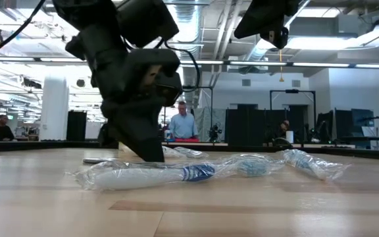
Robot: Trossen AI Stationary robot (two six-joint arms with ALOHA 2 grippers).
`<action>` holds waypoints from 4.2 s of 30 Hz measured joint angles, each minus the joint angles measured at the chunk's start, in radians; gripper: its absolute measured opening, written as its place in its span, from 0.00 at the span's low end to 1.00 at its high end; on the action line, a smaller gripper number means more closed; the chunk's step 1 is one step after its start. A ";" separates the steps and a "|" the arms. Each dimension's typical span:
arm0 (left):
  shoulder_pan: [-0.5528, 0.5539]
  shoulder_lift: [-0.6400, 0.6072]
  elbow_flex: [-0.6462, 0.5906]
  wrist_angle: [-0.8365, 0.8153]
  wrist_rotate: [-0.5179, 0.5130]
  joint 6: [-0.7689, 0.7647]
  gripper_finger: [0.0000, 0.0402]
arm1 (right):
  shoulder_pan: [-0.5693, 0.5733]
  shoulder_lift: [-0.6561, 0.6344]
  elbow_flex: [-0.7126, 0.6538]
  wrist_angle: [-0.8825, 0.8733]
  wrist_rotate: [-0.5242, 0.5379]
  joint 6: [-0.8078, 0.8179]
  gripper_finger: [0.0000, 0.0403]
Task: Pick & Place Travel size toiletries
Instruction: Put the black comb into the orange basket
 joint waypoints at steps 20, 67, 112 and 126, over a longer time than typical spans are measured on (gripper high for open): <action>-0.005 -0.055 -0.007 0.101 -0.169 -0.093 0.00 | 0.000 0.000 0.000 -0.001 -0.009 -0.018 0.00; -0.355 -0.351 -0.160 -0.271 -0.563 -0.682 0.00 | -0.163 0.283 -0.292 1.097 -0.628 0.209 0.00; -0.151 -0.490 -0.352 -0.019 -0.272 -0.246 0.00 | -0.166 0.313 -0.204 0.806 -0.530 -0.500 0.37; -0.157 -0.334 -0.333 0.042 -0.235 -0.246 0.00 | -0.112 0.531 -0.128 0.815 -0.516 -0.555 0.38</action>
